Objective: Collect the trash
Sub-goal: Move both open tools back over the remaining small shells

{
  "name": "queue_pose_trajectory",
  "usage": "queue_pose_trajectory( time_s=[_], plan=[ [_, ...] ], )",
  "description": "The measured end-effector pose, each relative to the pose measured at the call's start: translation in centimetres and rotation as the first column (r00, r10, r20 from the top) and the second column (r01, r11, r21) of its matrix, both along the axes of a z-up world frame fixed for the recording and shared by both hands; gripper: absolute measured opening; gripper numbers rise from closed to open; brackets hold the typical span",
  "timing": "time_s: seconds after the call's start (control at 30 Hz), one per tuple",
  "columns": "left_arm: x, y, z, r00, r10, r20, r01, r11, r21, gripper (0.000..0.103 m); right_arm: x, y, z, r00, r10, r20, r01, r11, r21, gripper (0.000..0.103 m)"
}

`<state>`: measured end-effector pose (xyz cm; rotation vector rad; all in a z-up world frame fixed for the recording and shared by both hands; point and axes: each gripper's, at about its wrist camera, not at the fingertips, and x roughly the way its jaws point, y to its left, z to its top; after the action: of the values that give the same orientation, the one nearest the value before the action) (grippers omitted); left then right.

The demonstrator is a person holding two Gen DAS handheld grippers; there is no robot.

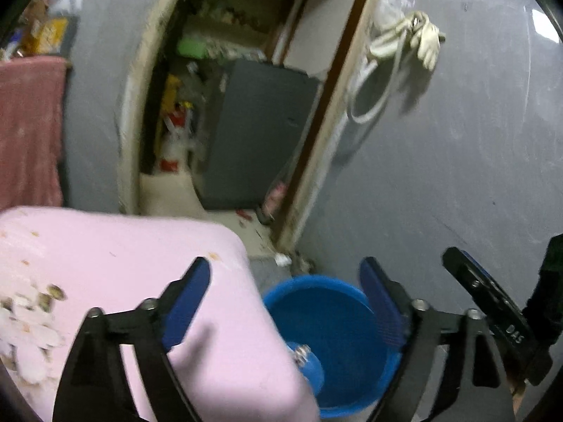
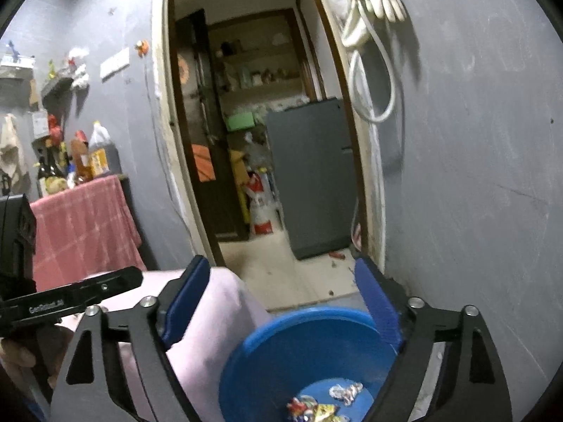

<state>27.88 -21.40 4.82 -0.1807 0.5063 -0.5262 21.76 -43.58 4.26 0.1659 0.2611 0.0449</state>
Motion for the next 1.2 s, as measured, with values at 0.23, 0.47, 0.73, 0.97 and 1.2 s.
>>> queue_pose_trajectory(
  time_s=[0.23, 0.47, 0.73, 0.97, 1.2],
  plan=[
    [-2.8, 3.6, 1.9, 0.980, 0.120, 0.158, -0.125, 0.992, 0.027, 0.100, -1.0, 2.7, 1.8, 0.992, 0.044, 0.121, -0.043, 0.999, -0.011, 0.103],
    [-4.6, 7.0, 2.6, 0.952, 0.198, 0.232, -0.207, 0.978, 0.012, 0.100, -1.7, 5.8, 3.3, 0.969, 0.104, 0.224, -0.099, 0.995, -0.034, 0.103],
    [-5.8, 10.9, 3.3, 0.929, 0.261, 0.263, -0.276, 0.961, 0.022, 0.101, -1.8, 9.7, 4.1, 0.946, 0.181, 0.270, -0.170, 0.983, -0.066, 0.103],
    [-6.3, 14.2, 2.9, 0.913, 0.312, 0.264, -0.332, 0.943, 0.035, 0.101, -1.4, 12.6, 4.0, 0.938, 0.227, 0.261, -0.203, 0.972, -0.117, 0.103],
    [-6.3, 16.9, 1.2, 0.907, 0.347, 0.239, -0.376, 0.922, 0.089, 0.101, -0.1, 14.6, 3.0, 0.942, 0.269, 0.203, -0.250, 0.961, -0.116, 0.103]
  ],
)
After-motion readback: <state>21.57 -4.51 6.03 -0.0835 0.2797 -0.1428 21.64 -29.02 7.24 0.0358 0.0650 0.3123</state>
